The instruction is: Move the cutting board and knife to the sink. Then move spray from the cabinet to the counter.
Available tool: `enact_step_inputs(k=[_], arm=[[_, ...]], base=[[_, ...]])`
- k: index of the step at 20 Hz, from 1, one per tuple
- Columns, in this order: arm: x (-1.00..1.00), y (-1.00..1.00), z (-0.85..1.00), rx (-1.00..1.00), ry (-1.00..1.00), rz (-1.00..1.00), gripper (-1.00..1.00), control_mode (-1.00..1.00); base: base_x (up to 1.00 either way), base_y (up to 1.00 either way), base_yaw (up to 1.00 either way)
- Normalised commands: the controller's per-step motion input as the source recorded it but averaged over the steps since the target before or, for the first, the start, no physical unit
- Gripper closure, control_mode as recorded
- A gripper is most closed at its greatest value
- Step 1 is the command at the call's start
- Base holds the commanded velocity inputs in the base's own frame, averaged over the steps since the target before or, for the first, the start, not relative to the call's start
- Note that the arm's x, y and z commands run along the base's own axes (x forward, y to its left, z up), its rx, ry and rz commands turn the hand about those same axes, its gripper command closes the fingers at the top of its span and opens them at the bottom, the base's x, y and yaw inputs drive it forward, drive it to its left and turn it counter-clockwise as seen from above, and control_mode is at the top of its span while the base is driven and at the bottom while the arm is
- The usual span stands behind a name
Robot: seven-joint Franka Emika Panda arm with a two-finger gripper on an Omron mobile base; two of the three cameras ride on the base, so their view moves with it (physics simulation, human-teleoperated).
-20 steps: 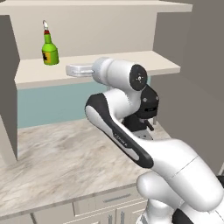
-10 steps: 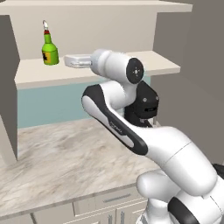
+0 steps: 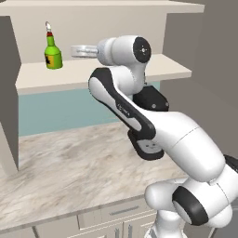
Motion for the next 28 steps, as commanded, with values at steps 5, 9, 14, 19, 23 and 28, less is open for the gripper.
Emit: enact_step_inputs(k=[5,9,14,19,23,28], arm=[[0.19,0.0,0.01,0.0,0.01,0.0,-1.0,-1.0],[0.4,0.02,0.09,-0.07,0.0,0.0,-1.0,-1.0],[0.51,0.1,0.01,-0.12,0.0,0.0,-1.0,-1.0],[0.43,0.19,0.0,-0.11,0.0,0.0,-1.0,-1.0],[0.37,0.23,0.09,-0.08,0.0,0.0,-1.0,-1.0],[0.23,0.28,0.19,-0.04,0.0,0.0,-1.0,-1.0]], base=[[0.0,0.0,0.0],[0.0,0.0,0.0],[0.0,0.0,0.0],[0.0,0.0,0.0],[0.0,0.0,0.0],[0.0,0.0,0.0]])
